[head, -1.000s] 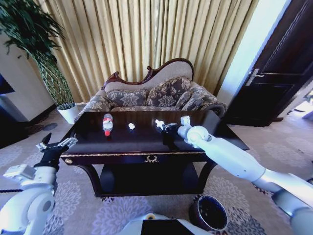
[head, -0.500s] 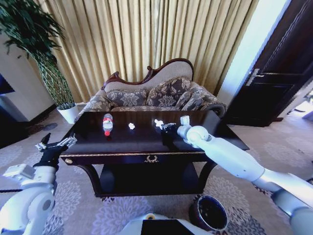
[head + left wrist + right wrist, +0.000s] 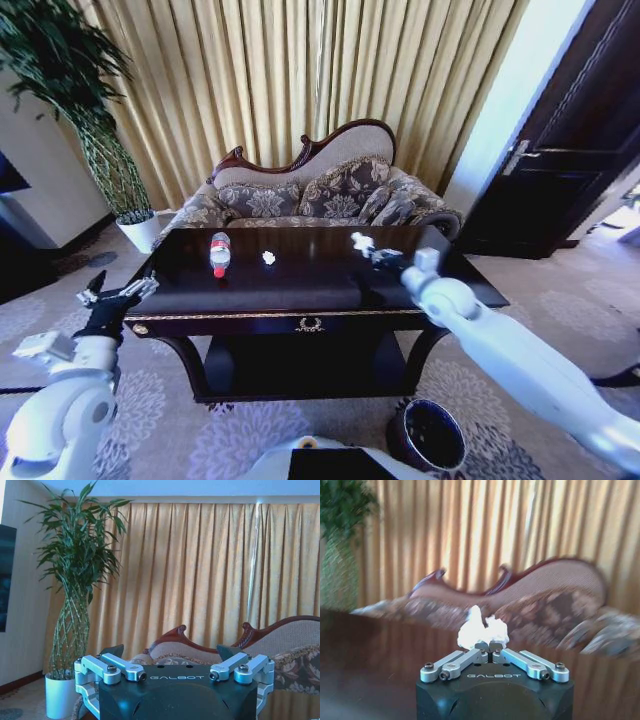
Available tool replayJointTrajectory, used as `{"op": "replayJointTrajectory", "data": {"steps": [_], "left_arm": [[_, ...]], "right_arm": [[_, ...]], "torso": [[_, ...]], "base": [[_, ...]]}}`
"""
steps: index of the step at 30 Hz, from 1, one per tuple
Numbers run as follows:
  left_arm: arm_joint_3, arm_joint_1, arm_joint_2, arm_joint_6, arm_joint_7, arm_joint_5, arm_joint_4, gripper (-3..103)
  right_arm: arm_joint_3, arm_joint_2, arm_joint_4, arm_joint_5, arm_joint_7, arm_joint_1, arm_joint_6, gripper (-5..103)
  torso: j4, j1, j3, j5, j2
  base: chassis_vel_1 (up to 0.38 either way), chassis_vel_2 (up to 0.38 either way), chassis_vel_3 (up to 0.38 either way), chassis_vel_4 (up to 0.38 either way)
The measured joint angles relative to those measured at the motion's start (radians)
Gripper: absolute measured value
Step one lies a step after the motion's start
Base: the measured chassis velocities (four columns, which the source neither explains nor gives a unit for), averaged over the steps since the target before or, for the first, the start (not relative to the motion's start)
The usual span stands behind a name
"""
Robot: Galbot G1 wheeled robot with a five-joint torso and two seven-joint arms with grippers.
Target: Move to the front of the table and place the trash on the table into the trash bin.
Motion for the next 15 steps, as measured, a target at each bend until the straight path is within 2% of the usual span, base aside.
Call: {"op": "replayJointTrajectory", "data": {"steps": [1,3,4,8,9,11,12,15], "left_arm": [[0.0,0.0,0.0,0.0,0.0,0.0,0.0,100],[0.016,-0.015,0.007,0.0,0.003,-0.006,0.012,100],[0.016,-0.015,0.007,0.0,0.003,-0.006,0.012,100],[0.035,-0.026,0.013,-0.008,0.016,-0.013,0.032,100],[0.035,-0.026,0.013,-0.008,0.016,-0.013,0.032,100],[0.044,-0.027,0.021,-0.027,0.045,-0.014,0.05,100],[0.044,-0.027,0.021,-0.027,0.045,-0.014,0.05,100],[0.045,-0.028,0.031,-0.035,0.059,-0.02,0.053,100]], "right_arm": [[0.0,0.0,0.0,0.0,0.0,0.0,0.0,0],[0.095,0.005,0.035,-0.003,0.033,-0.079,0.016,0],[0.095,0.005,0.035,-0.003,0.033,-0.079,0.016,0],[0.232,0.016,0.073,0.0,0.041,-0.204,0.019,0],[0.232,0.016,0.073,0.0,0.041,-0.204,0.019,0],[0.404,0.037,0.105,-0.004,0.015,-0.346,0.043,0],[0.404,0.037,0.105,-0.004,0.015,-0.346,0.043,0],[0.527,0.067,0.141,-0.023,-0.012,-0.47,0.062,0]], "torso": [[0.0,0.0,0.0,0.0,0.0],[0.0005,0.0,0.0,0.0003,0.0],[0.0005,0.0,0.0,0.0003,0.0],[0.0002,0.0,0.0,0.0001,0.0],[0.0002,0.0,0.0,0.0001,0.0],[0.0,0.0,0.0,0.0,0.0],[0.0,0.0,0.0,0.0,0.0],[0.0002,0.0,0.0,0.0001,0.0]], "base": [[0.0,0.0,0.0,0.0],[0.0,0.0,0.0,0.0],[0.0,0.0,0.0,0.0],[0.0,0.0,0.0,0.0],[0.0,0.0,0.0,0.0],[0.0,0.0,0.0,0.0],[0.0,0.0,0.0,0.0],[0.0,0.0,0.0,0.0]]}}
